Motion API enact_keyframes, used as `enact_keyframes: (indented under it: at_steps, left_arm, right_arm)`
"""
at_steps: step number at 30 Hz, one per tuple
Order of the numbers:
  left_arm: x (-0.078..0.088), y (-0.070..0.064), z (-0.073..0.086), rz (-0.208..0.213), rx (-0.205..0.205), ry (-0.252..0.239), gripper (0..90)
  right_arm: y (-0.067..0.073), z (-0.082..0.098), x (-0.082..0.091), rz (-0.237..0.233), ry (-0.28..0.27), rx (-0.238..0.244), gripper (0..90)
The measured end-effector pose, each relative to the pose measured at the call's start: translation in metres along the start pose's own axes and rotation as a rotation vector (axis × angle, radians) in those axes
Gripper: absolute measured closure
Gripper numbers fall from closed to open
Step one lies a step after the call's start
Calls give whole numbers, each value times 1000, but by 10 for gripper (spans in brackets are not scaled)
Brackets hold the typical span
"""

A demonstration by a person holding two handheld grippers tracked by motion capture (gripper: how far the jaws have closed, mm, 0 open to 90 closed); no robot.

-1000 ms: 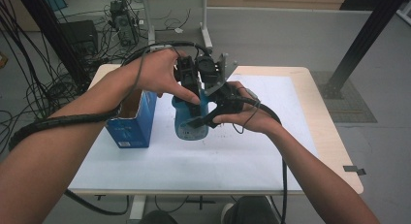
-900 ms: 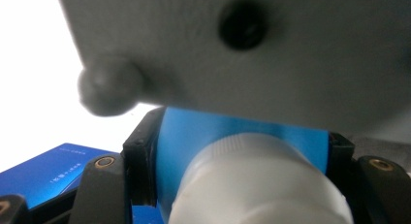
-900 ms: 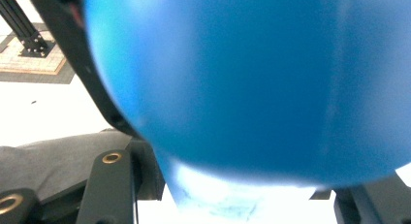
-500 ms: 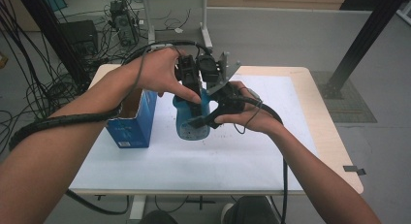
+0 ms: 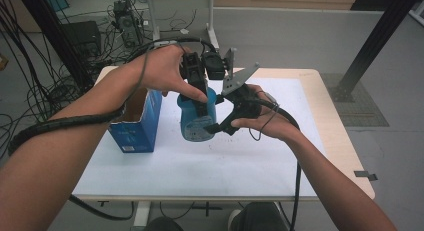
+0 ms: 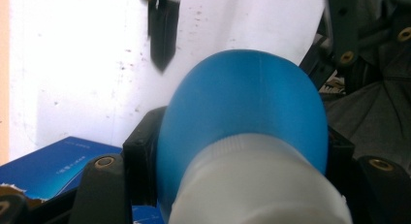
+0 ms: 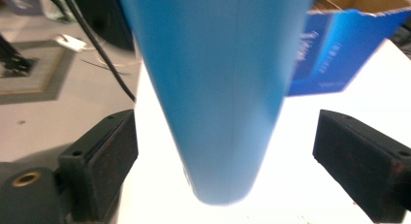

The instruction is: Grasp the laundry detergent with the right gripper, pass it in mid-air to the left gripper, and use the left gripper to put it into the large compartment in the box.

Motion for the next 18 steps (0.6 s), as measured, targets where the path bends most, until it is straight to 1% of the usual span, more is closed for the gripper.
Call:
enact_keyframes:
  at_steps: [1,2,3,4,5,6,7,8,9,10,11,12,15,18]
  left_arm:
    - [0,1,0,0,7,-2,367]
    - [1,2,1,0,14,0,367]
    - [2,2,1,-2,20,-1,367]
    - [3,4,2,-3,33,0,367]
    - [3,4,2,-3,33,0,367]
    - [4,4,2,-3,37,1,366]
    - [5,5,3,-3,46,4,366]
    - [6,6,3,-4,54,4,366]
    - [7,7,4,-6,60,3,367]
    - [8,8,4,-10,70,-1,367]
    - [11,11,6,-13,91,-8,366]
    - [11,11,6,-13,91,-8,366]
    - [17,16,10,-16,127,-16,366]
    - [23,21,14,-22,171,-24,366]
  right_arm:
    - [0,3,4,14,19,1,38]
    - [0,3,4,14,19,1,38]
    - [-1,5,7,28,23,-4,16]
    - [-3,8,10,49,39,7,4]
    - [-3,8,10,49,39,7,4]
    - [-4,12,14,62,55,2,4]
    - [-4,12,14,62,55,2,4]
    - [-5,15,16,67,69,-10,3]
    - [-7,19,19,87,88,-18,3]
    - [-7,19,19,87,88,-18,3]
    - [-10,24,25,102,100,-38,3]
    - [-10,24,25,102,100,-38,3]
    - [-14,30,35,145,120,-59,3]
    - [-17,37,45,171,146,-80,3]
Point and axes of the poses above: each handheld gripper's, and its own axes: x roughly backward along the jaws, z roughly out of its underside, y roughly to its left, the point moved 4 cm from there along -x, roughly forward along the jaws, and after that the axes turned 6 degrees about z, right-handed, at the moved point
